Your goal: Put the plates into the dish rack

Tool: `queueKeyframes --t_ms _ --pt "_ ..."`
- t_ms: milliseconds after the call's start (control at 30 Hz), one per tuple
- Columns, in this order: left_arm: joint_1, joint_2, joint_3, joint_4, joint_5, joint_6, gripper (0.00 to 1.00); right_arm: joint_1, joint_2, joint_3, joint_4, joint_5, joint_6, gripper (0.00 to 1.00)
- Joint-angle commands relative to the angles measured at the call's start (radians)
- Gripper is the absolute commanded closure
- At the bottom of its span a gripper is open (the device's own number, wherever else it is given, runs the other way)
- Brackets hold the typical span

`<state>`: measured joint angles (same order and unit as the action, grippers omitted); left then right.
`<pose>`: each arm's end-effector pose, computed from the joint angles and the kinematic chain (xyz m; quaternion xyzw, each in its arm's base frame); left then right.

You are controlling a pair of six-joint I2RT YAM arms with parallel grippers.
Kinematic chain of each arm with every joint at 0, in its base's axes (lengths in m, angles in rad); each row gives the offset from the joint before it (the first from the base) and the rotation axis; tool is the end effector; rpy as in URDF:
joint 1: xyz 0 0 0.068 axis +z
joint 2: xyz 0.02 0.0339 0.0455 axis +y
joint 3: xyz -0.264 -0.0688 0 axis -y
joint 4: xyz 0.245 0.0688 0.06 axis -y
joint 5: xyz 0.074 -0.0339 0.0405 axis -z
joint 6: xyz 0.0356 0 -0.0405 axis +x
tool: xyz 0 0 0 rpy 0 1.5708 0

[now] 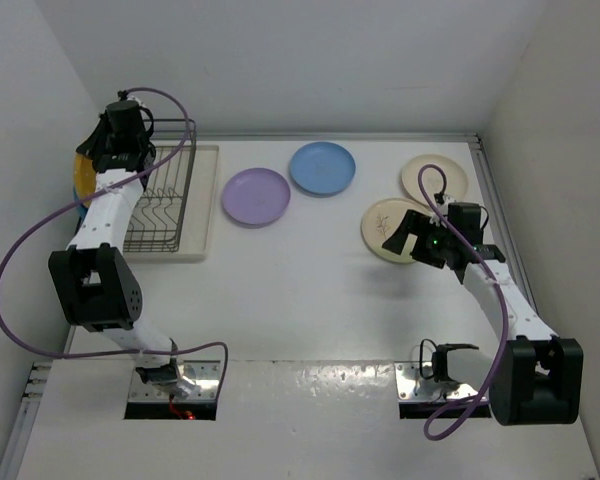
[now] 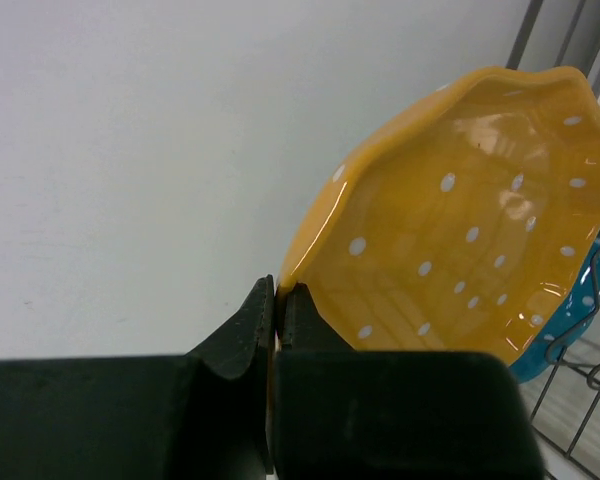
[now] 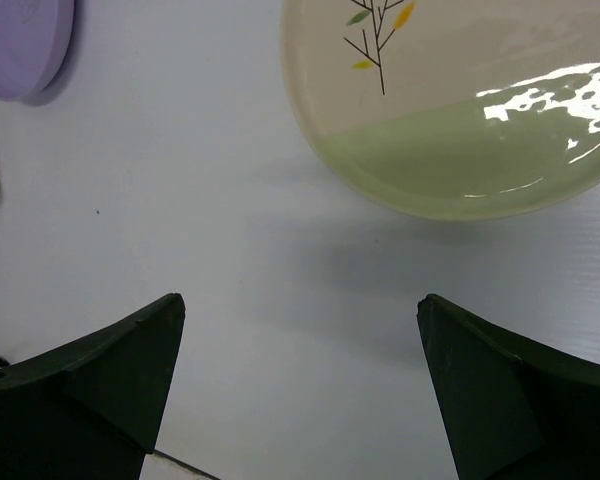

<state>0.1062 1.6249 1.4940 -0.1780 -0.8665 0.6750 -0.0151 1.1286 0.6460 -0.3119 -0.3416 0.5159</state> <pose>0.3725 0.0670 0.3751 -0.0321 0.7729 0.5173 0.3660 0.2274 0.0085 0.2148 0.1773 0.8971 0.2448 0.3224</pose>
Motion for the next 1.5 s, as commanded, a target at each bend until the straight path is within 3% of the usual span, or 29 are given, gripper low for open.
queueKeyframes --t_ms 0,200,367,833,933,967,1067,1167,1333,1467 --pt "0.026 -0.066 -0.004 0.170 -0.017 0.006 1.00 0.007 -0.015 0.046 0.011 0.009 -0.014 0.00" --pt "0.035 -0.066 -0.035 0.179 -0.008 0.006 1.00 0.007 -0.026 0.047 0.007 0.012 -0.024 0.00" --pt "0.044 -0.066 -0.067 0.080 0.054 -0.104 1.00 0.007 -0.033 0.040 0.004 0.021 -0.030 0.00" --pt "0.044 -0.066 -0.182 0.028 0.072 -0.213 1.00 0.007 -0.010 0.057 -0.016 0.078 0.003 0.00" --pt "0.044 -0.057 -0.173 -0.003 0.086 -0.232 0.82 0.007 0.005 0.084 -0.030 0.116 0.022 0.00" --pt "0.044 -0.057 -0.157 -0.014 0.086 -0.241 0.65 -0.005 0.013 0.093 -0.033 0.131 0.026 0.00" --pt "0.044 -0.057 -0.104 -0.057 0.116 -0.261 0.38 -0.058 0.052 0.168 -0.026 0.121 0.056 0.00" --pt "0.015 -0.057 -0.037 -0.104 0.129 -0.261 0.28 -0.118 0.144 0.279 -0.041 0.105 0.061 0.00" --pt "-0.085 -0.086 0.014 -0.150 0.161 -0.250 0.24 -0.169 0.304 0.455 -0.084 0.373 0.096 0.00" --pt "-0.160 -0.140 0.023 -0.213 0.324 -0.250 0.19 -0.212 0.463 0.500 0.003 0.473 0.150 0.01"
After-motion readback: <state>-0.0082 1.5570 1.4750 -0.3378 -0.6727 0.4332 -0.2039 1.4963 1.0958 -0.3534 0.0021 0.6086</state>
